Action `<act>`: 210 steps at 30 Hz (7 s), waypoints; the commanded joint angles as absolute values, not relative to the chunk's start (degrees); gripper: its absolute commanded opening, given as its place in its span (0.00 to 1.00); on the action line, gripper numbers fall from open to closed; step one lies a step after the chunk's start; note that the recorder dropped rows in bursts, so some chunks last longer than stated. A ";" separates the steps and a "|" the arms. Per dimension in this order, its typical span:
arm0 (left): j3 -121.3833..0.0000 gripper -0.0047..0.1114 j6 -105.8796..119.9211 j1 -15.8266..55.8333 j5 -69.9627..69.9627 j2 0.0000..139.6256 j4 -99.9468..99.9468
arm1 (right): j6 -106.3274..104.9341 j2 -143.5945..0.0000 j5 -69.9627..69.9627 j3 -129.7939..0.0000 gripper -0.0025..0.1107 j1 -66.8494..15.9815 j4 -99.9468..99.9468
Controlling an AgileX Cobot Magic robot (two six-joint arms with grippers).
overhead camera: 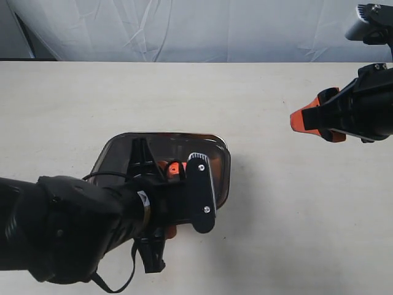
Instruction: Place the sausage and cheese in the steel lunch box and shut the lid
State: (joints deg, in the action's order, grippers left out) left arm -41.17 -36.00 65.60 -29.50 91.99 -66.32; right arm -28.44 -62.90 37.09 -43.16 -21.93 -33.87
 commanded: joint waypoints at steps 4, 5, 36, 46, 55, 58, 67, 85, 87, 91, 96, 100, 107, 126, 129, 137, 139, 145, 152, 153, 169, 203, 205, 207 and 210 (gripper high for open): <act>-41.06 0.51 -30.99 65.77 -32.43 89.89 -60.53 | -28.48 -62.57 37.13 -43.27 0.44 -21.78 -33.48; -41.06 0.51 -29.70 65.77 -32.90 89.89 -58.86 | -28.48 -62.57 37.13 -43.27 0.44 -21.78 -33.48; -41.06 0.26 -32.82 65.77 -47.75 76.52 -46.08 | -28.21 -62.57 38.66 -43.27 0.02 -21.78 -35.43; -41.06 0.04 -47.37 56.19 -46.18 74.66 -48.16 | -33.07 -68.69 42.88 -43.17 0.02 -22.88 -44.45; -41.06 0.04 -41.43 40.63 -31.82 74.66 -32.65 | -33.77 -78.46 40.09 -43.17 0.02 -31.31 -45.11; -41.06 0.04 -35.95 36.31 -30.25 74.66 -27.14 | -33.87 -80.56 39.44 -43.17 0.02 -32.71 -45.24; -41.06 0.04 -10.23 30.81 -29.42 74.66 -1.22 | -33.87 -82.01 39.57 -43.17 0.02 -33.41 -45.45; -41.06 0.04 -7.44 30.81 -31.03 80.86 0.94 | -33.48 -82.18 43.22 -43.17 0.02 -38.33 -45.69; -41.06 0.04 -7.44 30.81 -30.63 81.37 0.94 | -33.47 -82.18 43.44 -43.17 0.02 -38.84 -45.69; -41.06 0.04 -7.44 30.81 -29.39 81.53 0.94 | -32.97 -82.44 44.20 -43.17 0.02 -39.51 -45.58; -41.06 0.04 -7.44 30.81 -28.23 81.67 0.94 | -32.75 -83.82 45.62 -43.17 0.02 -39.51 -46.69; -41.06 0.04 -7.44 30.81 -28.23 81.67 0.83 | -32.75 -85.13 46.07 -43.17 0.02 -39.51 -47.25; -41.06 0.04 -7.44 30.81 -28.23 81.67 0.83 | -32.75 -85.49 46.34 -43.17 0.02 -39.51 -48.72; -41.06 0.04 -7.44 30.81 -30.35 81.67 0.81 | -32.63 -85.49 45.81 -43.17 0.02 -44.22 -50.96; -41.06 0.04 -7.44 30.81 -30.35 81.67 0.81 | -32.63 -85.49 44.02 -43.17 0.02 -45.23 -51.11; -41.06 0.04 -7.44 30.81 -30.35 81.67 0.81 | -32.63 -85.57 43.10 -43.17 0.02 -45.40 -51.11; -41.06 0.04 -7.44 30.81 -30.35 81.67 0.81 | -32.63 -85.57 43.10 -43.17 0.02 -45.40 -51.11; -41.06 0.04 -7.30 30.81 -30.35 81.71 0.93 | -32.53 -85.57 42.35 -43.17 0.02 -45.40 -51.11; -41.06 0.04 -7.30 30.81 -30.46 81.99 1.39 | -32.53 -85.57 41.79 -43.17 0.02 -45.40 -50.78; -41.06 0.04 -7.30 30.81 -30.58 82.32 1.39 | -32.53 -85.57 41.79 -43.17 0.02 -45.40 -50.63; -41.06 0.04 -7.19 30.92 -30.05 84.05 1.39 | -32.53 -85.57 43.47 -43.17 0.02 -45.40 -50.43; -41.06 0.04 -6.91 30.92 -29.94 84.05 1.63 | -32.52 -92.88 37.07 -46.02 0.02 -50.35 -50.41; -41.06 0.04 -6.91 30.92 -29.94 84.05 1.63 | -32.52 -92.88 37.07 -46.02 0.02 -50.35 -50.41; -41.06 0.04 -6.91 30.92 -29.94 84.05 1.63 | -32.52 -92.88 37.07 -46.02 0.02 -50.35 -50.41; -41.06 0.04 -6.91 30.92 -29.94 84.05 1.63 | -32.52 -92.88 37.07 -46.02 0.02 -50.35 -50.41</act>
State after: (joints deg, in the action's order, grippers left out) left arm -41.17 -6.83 30.87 -30.36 83.92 1.16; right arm -32.17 -93.03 37.45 -45.78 -50.19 -50.85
